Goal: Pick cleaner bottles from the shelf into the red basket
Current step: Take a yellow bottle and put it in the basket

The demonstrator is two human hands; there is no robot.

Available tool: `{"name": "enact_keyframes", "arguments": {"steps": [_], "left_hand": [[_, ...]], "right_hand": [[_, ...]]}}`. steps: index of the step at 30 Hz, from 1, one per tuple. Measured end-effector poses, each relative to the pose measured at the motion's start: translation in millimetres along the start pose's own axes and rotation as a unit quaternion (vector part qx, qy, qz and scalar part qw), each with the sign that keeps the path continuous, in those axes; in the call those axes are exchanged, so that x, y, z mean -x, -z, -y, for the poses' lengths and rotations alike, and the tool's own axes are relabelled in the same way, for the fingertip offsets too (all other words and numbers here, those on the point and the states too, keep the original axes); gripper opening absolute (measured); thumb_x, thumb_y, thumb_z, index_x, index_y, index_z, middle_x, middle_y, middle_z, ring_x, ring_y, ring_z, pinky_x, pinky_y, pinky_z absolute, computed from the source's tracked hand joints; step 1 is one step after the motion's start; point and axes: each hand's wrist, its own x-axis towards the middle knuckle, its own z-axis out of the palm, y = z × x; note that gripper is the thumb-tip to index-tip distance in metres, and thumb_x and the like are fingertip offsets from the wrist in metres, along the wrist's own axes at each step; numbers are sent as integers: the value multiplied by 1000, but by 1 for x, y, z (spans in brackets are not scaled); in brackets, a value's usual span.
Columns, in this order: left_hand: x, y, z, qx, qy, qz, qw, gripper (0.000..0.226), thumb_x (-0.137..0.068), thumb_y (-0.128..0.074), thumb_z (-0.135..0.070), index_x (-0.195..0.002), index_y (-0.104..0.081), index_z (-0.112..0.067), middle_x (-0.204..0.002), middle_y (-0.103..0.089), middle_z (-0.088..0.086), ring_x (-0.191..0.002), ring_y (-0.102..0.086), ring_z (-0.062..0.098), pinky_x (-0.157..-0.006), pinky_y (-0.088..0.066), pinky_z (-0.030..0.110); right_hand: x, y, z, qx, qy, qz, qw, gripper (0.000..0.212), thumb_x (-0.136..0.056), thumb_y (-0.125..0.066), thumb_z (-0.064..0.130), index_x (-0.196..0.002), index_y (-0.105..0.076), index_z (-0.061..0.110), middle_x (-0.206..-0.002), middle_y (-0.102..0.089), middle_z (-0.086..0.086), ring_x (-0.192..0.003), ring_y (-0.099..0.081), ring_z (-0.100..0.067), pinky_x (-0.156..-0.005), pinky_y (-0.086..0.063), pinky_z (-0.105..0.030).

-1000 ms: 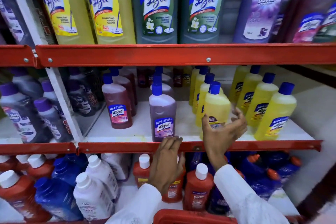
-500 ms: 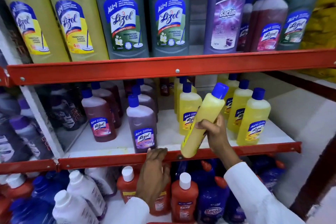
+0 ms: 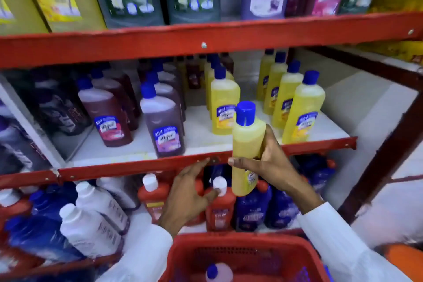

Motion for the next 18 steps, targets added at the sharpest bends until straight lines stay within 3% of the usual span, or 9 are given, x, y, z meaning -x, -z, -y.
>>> {"name": "enact_keyframes", "arguments": {"steps": [4,7,11,13,16,18], "left_hand": [[49,-36,-22,184,26,147,972,78,-61,-88,-48,-128,-49,-40,-121,-67,-19,-111,-62,-2,-89,-53,21],[74,-81,-29,245,73,106,961,54,-63,-87,-35,-111,-62,-34,-103,-74,-20,-90,-70,-1,-72,-53,12],[105,-137,-12,200,135,115,964,45,-65,-80,-43,-106,-66,-32,-91,-77,-18,-83,-70,-5,-69,-57,20],[121,-161,1,163,166,130,964,43,-67,-79,-42,-106,-66,-27,-87,-76,-16,-81,-69,-7,-69,-55,16],[141,-199,20,112,215,159,957,37,-70,-72,-24,-106,-68,-20,-94,-78,-3,-88,-72,13,-78,-58,29],[150,-219,29,83,241,177,951,34,-73,-71,-12,-107,-67,-15,-99,-76,9,-94,-69,28,-84,-56,40]], "right_hand": [[51,2,-38,22,-59,20,998,95,-56,-91,40,-131,-33,29,-126,-55,6,-116,-61,-8,-91,-58,-32],[92,-2,-78,3,-108,10,994,92,-58,-88,34,-130,-32,24,-123,-55,6,-108,-60,1,-88,-55,-23],[136,2,-129,49,-176,-12,983,86,-62,-89,26,-132,-40,16,-126,-62,-7,-113,-63,-20,-98,-54,-43],[151,11,-153,73,-202,-3,977,81,-64,-90,18,-132,-48,14,-127,-65,-10,-116,-64,-25,-99,-53,-43],[168,19,-183,142,-224,14,964,82,-52,-92,28,-126,-61,11,-118,-72,-7,-105,-69,-23,-93,-55,-35],[178,18,-200,166,-241,11,956,78,-40,-82,43,-114,-69,22,-105,-74,4,-92,-68,-7,-84,-52,-13]]}}
